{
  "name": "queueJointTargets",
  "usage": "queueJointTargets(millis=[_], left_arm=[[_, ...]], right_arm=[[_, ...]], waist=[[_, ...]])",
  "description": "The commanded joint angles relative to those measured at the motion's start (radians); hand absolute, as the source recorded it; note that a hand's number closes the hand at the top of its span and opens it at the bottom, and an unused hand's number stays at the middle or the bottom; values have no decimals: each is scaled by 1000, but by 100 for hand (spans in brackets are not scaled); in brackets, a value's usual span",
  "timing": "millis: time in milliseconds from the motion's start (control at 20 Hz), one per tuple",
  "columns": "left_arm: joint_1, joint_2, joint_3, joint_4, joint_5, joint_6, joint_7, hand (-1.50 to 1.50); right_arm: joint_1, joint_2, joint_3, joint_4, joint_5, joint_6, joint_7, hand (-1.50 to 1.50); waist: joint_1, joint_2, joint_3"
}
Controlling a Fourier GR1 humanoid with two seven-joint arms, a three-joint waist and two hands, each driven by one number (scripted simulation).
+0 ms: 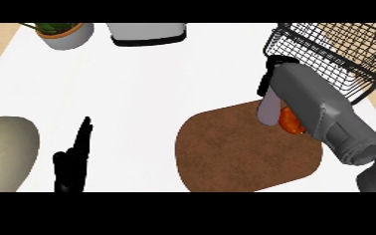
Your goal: Pick the eggplant from the cutting board and place it in the tiered basket
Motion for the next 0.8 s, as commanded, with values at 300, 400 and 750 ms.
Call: queueJointTargets(millis=[300,400,750], left_arm=[[77,-1,42,4,22,32,6,0],[94,-7,27,-4,6,44,7,0],[103,24,50,-31,33,9,10,0]], right_arm=[[54,-397,-212,-134,-98,-493,-291,150],[62,-459,-254,-173,-122,-545,-325,150],[45,-724,-366,-348,-171,-614,-457,150]], waist=[[-114,-17,-3],[-109,-15,-5],[-97,-14,-10]])
